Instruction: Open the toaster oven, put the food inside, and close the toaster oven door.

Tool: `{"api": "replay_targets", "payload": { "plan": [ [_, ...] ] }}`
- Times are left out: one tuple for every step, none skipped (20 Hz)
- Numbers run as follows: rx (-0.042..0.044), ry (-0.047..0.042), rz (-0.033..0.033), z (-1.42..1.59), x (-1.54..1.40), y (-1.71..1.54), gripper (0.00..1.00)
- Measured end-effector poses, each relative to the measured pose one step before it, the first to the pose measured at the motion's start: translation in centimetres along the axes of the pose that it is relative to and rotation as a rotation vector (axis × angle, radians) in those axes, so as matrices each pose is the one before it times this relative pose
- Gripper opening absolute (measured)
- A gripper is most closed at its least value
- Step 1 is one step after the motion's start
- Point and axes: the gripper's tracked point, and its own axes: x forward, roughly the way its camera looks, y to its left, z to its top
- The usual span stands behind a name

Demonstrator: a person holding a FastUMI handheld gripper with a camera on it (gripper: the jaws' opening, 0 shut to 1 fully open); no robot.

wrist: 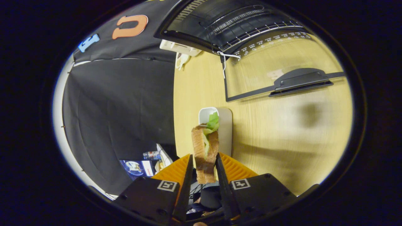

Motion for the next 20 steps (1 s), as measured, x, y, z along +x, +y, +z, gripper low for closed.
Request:
{"api": "replay_targets", "payload": {
  "plan": [
    [-0.00029,-0.00132,-0.00163,0.04,-0.287,-0.09,0.43],
    [0.0009,-0.00058,0.00065,-0.167,0.268,-0.071,0.4],
    [0.00092,0.00371,-0.00042,0.037,-0.547,0.078,0.38],
    [0.00335,0.00395,0.00333,-0.125,-0.493,0.157,0.35],
    [0.00086,-0.00409,0.00812,0.034,-0.633,0.426,0.33],
    [-0.00122,-0.00257,0.01579,-0.082,-0.37,0.653,0.31],
    [0.00134,-0.00648,0.01945,-0.135,-0.566,0.704,0.31],
    [-0.00001,-0.00541,0.02455,-0.049,-0.77,0.935,0.31],
    [0.00359,-0.00978,0.02791,-0.072,-1.095,1.076,0.31],
    [0.00006,-0.01586,0.02776,0.208,-1.101,1.092,0.31],
    [-0.00259,-0.02337,0.02691,0.261,-1.239,1.006,0.31],
    [-0.00323,-0.03046,0.02294,0.55,-1.171,0.873,0.31],
    [-0.0011,-0.04128,0.01944,0.664,-1.35,0.699,0.31],
    [0.00028,-0.05112,0.01763,1.097,-1.365,0.604,0.31],
    [-0.00296,-0.05876,0.01522,1.276,-1.389,0.523,0.31],
    [-0.00983,-0.06176,0.00893,1.393,-1.143,0.125,0.3],
    [-0.01149,-0.05826,0.00128,1.365,-0.702,-0.289,0.3],
    [-0.00003,-0.05116,-0.00329,1.284,-0.619,-0.522,0.3],
    [0.01664,-0.04339,-0.00105,0.966,-0.476,-0.548,0.3],
    [0.02988,-0.04459,0.00841,0.965,-0.293,-0.341,0.3]
  ]
}}
